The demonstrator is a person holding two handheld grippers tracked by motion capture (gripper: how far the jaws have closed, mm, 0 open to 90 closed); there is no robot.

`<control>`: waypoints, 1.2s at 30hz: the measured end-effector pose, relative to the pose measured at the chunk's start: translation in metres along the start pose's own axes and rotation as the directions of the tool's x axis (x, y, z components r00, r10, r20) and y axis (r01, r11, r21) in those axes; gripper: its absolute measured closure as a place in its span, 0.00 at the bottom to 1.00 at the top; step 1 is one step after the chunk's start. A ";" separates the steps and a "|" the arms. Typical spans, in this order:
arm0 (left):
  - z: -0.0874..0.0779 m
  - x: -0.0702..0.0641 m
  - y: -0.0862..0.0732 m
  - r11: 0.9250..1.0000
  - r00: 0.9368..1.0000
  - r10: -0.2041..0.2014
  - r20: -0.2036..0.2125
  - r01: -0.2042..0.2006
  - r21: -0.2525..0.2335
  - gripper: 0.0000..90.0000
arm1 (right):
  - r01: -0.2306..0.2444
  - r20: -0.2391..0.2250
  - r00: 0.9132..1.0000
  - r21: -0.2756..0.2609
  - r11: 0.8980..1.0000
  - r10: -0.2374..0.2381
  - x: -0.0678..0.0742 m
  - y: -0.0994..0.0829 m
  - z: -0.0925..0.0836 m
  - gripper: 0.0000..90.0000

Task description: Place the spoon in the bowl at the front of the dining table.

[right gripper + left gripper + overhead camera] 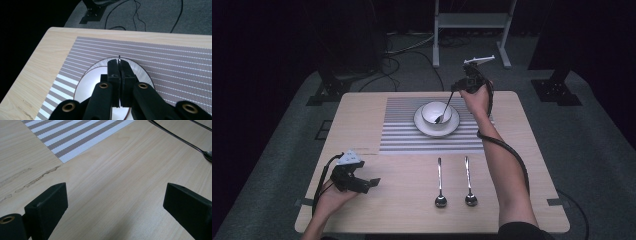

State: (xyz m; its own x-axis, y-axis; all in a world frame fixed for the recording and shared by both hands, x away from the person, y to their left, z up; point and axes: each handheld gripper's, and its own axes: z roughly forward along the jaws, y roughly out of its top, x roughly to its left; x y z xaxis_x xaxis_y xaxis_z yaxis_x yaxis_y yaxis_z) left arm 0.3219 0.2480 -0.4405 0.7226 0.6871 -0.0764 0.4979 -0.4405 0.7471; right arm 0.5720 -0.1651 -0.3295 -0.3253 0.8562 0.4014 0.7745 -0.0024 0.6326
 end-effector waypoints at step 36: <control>0.002 0.000 0.000 1.000 1.000 0.002 -0.003 -0.002 0.010 0.05 | -0.018 0.004 1.000 0.093 0.996 0.018 -0.024 -0.020 0.007 0.83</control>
State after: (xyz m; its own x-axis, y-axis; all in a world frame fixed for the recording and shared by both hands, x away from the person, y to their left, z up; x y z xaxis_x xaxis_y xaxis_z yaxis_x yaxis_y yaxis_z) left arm 0.3223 0.2468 -0.4418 0.7219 0.6882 -0.0730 0.5015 -0.4475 0.7404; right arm 0.5682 -0.1819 -0.3563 -0.3092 0.8583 0.4096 0.8270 0.0301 0.5613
